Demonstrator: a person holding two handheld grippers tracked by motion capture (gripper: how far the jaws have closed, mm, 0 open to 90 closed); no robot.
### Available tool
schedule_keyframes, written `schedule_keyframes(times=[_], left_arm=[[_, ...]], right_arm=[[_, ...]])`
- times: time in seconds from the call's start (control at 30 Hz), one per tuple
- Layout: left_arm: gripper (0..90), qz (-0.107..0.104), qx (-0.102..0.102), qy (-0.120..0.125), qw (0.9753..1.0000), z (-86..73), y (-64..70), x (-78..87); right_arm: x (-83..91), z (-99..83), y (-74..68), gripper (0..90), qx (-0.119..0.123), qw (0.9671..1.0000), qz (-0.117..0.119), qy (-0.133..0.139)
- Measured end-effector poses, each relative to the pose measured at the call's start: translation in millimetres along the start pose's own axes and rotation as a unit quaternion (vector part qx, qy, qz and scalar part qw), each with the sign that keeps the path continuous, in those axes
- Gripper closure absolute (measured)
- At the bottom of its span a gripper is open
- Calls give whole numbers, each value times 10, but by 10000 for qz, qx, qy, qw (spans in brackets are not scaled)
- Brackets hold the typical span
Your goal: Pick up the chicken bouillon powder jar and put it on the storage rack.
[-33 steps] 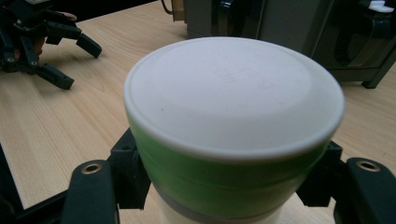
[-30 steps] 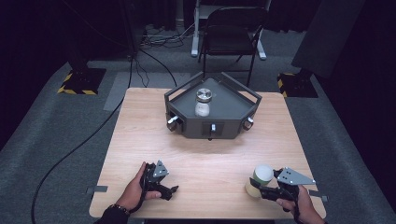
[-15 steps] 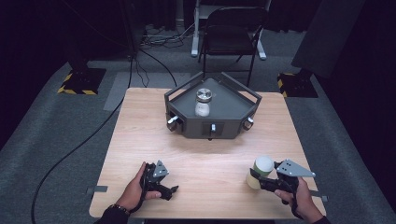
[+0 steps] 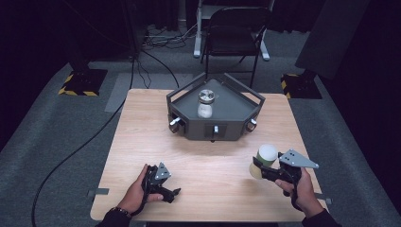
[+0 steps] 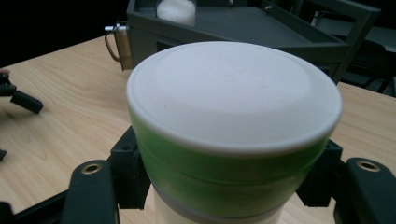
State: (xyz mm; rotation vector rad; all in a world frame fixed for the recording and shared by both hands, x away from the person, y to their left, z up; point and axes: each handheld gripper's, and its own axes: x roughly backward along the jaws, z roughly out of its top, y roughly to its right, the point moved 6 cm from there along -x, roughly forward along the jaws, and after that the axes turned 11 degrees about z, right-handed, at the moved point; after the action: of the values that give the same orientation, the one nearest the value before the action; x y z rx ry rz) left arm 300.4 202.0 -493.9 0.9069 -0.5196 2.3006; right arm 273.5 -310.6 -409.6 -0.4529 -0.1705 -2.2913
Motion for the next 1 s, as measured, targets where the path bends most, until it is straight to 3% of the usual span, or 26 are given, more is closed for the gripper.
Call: schedule_keyframes(times=[0.43,0.87,1.0], left_arm=[[0,0,0,0,10000,0,0,0],[0,0,-2,-1,10000,0,0,0],[0,1,-3,1,10000,0,0,0]], right_arm=[[-146,412,43,337,48,9998,-163,80],[-291,816,53,337,161,9996,-172,145],[-330,920,39,336,179,9996,-224,56]])
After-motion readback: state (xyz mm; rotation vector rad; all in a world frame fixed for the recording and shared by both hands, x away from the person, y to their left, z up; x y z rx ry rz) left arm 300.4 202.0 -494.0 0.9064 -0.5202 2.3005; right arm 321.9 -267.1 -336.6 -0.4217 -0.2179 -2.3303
